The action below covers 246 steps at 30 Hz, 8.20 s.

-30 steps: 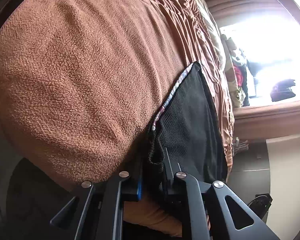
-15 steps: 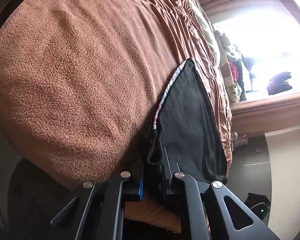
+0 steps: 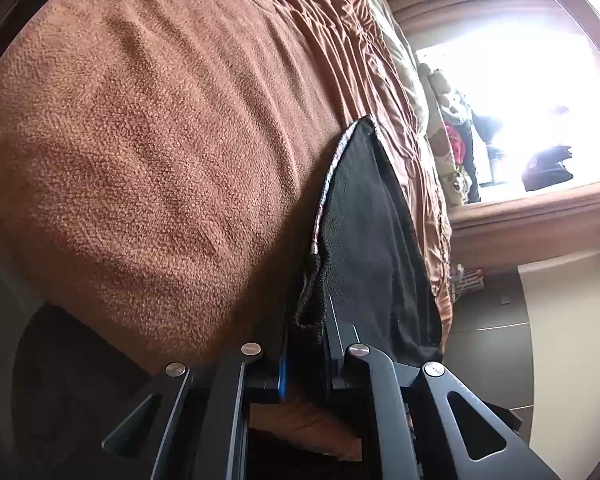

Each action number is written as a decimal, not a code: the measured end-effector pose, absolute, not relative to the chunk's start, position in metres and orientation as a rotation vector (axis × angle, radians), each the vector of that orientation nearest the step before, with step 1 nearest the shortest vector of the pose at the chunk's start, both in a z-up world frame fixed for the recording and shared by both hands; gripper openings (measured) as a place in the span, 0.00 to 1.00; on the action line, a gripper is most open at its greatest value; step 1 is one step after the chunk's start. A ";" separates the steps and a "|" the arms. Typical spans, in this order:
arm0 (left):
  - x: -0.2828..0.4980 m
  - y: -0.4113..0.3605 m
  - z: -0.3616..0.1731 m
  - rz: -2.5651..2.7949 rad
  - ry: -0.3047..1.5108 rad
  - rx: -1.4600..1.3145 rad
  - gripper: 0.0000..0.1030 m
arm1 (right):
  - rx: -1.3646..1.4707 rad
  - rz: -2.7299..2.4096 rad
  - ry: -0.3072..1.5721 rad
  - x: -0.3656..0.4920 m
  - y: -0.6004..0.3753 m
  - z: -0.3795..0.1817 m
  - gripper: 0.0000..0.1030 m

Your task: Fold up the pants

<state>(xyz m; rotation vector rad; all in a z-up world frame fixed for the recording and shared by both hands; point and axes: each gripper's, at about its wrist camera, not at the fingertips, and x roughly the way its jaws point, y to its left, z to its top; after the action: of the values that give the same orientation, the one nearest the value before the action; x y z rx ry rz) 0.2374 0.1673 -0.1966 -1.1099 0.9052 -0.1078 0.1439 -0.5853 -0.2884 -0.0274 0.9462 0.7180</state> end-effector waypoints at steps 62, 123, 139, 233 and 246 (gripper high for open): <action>0.250 0.164 -0.204 0.118 0.955 -1.316 0.13 | 0.008 0.438 0.981 0.384 -0.501 -0.266 0.04; 0.319 0.078 -0.045 -0.314 0.777 -0.852 0.11 | 0.234 0.664 0.911 0.156 -0.645 -0.281 0.07; 0.364 -0.042 -0.001 -0.514 0.821 -0.677 0.11 | 0.395 0.578 0.736 0.129 -0.757 -0.263 0.56; 0.447 -0.069 -0.122 -0.341 1.011 -0.715 0.08 | 0.503 0.468 0.696 0.146 -0.822 -0.305 0.04; 0.490 -0.143 -0.063 -0.459 0.972 -0.622 0.07 | 0.535 0.480 0.663 0.130 -0.839 -0.307 0.03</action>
<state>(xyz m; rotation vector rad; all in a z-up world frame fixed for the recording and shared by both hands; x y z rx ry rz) 0.4897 -0.1425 -0.0635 -0.6225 0.9719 -0.4594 0.1296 -0.8389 -0.3069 0.5355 0.6627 0.4797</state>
